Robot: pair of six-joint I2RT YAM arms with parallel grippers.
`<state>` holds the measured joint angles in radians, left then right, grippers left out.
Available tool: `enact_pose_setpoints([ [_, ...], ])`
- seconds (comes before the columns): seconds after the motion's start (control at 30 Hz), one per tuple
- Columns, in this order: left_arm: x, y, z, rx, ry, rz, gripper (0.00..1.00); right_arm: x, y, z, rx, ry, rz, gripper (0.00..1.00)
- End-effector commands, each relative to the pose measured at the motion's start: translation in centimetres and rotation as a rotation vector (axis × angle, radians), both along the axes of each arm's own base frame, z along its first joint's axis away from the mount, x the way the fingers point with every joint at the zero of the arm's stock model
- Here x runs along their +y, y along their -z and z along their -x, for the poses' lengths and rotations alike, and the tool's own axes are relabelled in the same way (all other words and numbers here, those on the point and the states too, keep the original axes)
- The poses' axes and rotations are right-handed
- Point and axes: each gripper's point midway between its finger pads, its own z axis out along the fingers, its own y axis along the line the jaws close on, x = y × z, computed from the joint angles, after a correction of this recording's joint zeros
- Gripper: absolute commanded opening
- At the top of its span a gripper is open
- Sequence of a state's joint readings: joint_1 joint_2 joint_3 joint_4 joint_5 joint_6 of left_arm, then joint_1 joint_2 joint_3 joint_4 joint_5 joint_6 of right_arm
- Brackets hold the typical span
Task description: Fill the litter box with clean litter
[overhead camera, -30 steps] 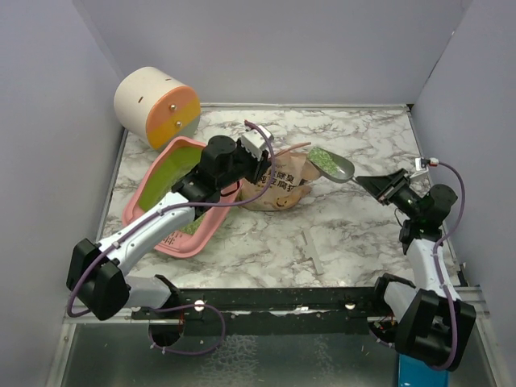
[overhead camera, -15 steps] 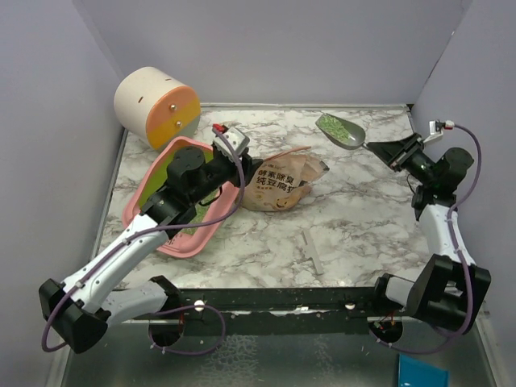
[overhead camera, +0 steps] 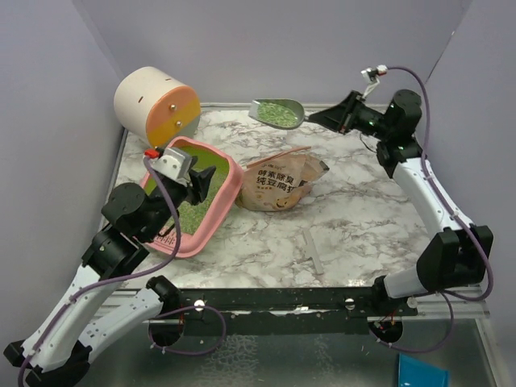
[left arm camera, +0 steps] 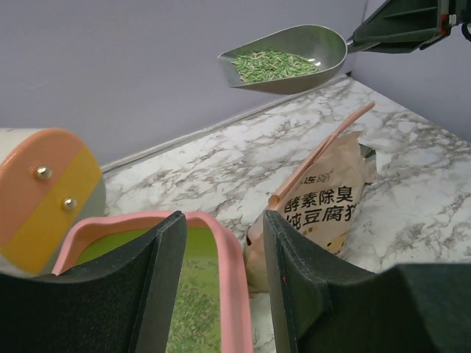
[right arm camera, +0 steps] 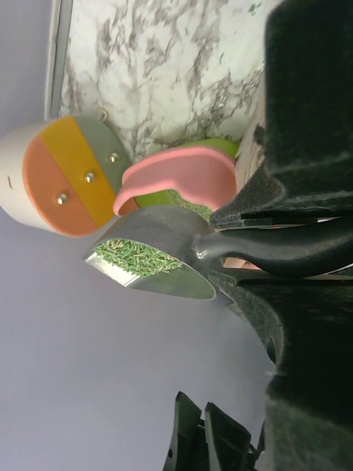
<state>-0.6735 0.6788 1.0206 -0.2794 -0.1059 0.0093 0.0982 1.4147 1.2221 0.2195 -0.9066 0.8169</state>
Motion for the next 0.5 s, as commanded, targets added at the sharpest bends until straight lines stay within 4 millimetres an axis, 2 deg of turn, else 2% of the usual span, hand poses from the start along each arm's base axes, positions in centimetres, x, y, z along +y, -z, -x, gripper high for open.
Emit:
enact_pose_setpoints([
  [0.0,4.2,-1.3,1.1,-0.021,-0.151,0.033,0.48,6.5,-1.9,0.1,-0.078,-0.082,0.085,0.01],
  [0.13,6.4,-2.4,2.3,-0.044,-0.206,0.072,0.46,13.1,-2.2,0.9,-0.122,-0.156,0.204,0.01],
  [0.27,8.3,-3.5,3.4,-0.062,-0.258,0.097,0.45,18.6,-1.0,1.9,-0.164,-0.184,0.363,0.01],
  [0.4,9.8,-3.8,4.2,-0.069,-0.299,0.102,0.45,21.9,2.3,2.2,-0.165,-0.16,0.515,0.01],
  [0.47,10.2,-3.7,4.4,-0.063,-0.307,0.096,0.45,22.9,3.6,2.3,-0.168,-0.15,0.576,0.01],
])
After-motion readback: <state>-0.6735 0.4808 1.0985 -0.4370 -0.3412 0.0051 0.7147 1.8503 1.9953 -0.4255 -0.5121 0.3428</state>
